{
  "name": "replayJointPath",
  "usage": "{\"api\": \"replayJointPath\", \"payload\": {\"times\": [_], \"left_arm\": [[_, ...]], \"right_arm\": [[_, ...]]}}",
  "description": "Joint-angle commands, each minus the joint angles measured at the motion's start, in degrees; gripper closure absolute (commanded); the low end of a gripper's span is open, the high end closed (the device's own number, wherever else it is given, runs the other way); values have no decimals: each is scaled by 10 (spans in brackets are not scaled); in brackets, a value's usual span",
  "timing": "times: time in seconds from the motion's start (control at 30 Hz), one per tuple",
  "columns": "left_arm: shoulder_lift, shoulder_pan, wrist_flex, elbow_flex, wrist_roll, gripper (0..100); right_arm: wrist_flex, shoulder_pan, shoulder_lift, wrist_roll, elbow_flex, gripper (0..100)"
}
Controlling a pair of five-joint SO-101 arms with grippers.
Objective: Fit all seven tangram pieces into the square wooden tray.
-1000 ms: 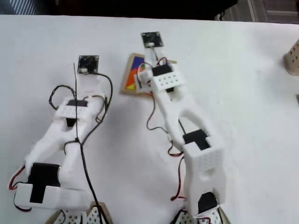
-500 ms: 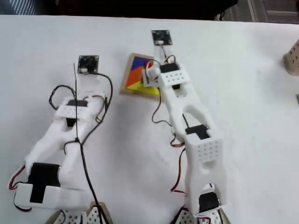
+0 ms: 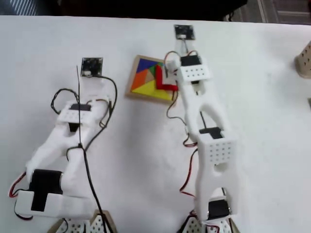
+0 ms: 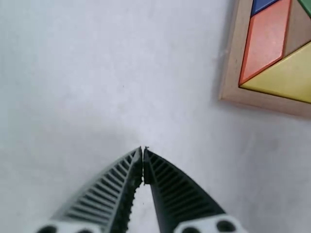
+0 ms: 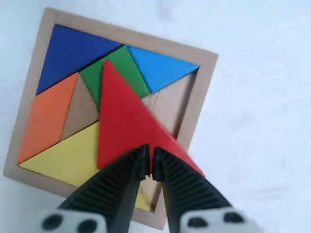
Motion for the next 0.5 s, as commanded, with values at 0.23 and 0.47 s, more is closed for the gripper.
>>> {"api": "replayJointPath", "payload": {"times": [0.23, 0.47], "left_arm": [[-6, -4, -18, -4, -4, 977], [-6, -4, -18, -4, -4, 977]], "right_arm": [[-45, 52, 50, -1, -44, 974], [29, 45, 49, -1, -45, 978]]}}
